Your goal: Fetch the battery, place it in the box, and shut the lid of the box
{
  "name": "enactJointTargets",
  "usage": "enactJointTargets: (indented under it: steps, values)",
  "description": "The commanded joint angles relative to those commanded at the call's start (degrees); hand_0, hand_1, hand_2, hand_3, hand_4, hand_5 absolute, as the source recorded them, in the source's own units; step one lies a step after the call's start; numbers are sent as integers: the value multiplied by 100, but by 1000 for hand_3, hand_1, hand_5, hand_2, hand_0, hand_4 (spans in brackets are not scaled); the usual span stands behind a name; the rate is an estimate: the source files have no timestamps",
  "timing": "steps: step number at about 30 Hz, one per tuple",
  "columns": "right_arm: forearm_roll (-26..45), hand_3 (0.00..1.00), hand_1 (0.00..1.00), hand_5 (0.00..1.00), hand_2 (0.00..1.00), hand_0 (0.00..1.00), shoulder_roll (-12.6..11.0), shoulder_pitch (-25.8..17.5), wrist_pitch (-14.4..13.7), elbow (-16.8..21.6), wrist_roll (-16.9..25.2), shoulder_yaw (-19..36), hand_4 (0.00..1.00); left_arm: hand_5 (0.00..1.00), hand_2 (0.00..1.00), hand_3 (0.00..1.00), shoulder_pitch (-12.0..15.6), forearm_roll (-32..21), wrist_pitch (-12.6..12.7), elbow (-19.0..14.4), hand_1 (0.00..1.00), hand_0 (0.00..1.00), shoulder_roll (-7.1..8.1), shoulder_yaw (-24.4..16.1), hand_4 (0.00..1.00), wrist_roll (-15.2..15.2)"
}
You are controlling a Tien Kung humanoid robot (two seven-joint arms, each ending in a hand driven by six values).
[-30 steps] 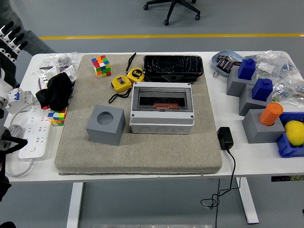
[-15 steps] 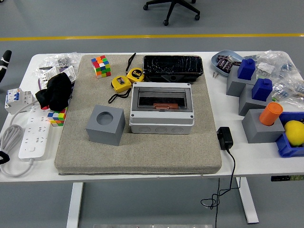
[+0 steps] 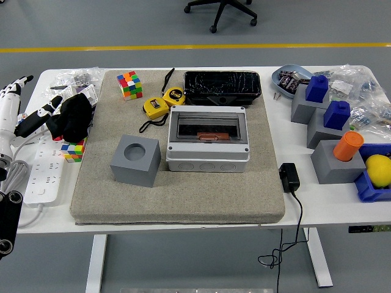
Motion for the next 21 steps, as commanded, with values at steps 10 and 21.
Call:
enactJointTargets:
  steps: [10, 21]
  values:
    - [488, 838, 928, 998, 865, 998, -126, 213, -207, 0, 292, -524, 998, 998, 940, 887, -84, -498, 404, 341, 994, 980, 443, 519, 998, -676]
    - [530, 841, 934, 998, 867, 998, -205, 268, -291, 0, 369, -713, 998, 977, 829, 769, -250, -826, 720, 526, 886, 860, 713, 1102, 998, -1005]
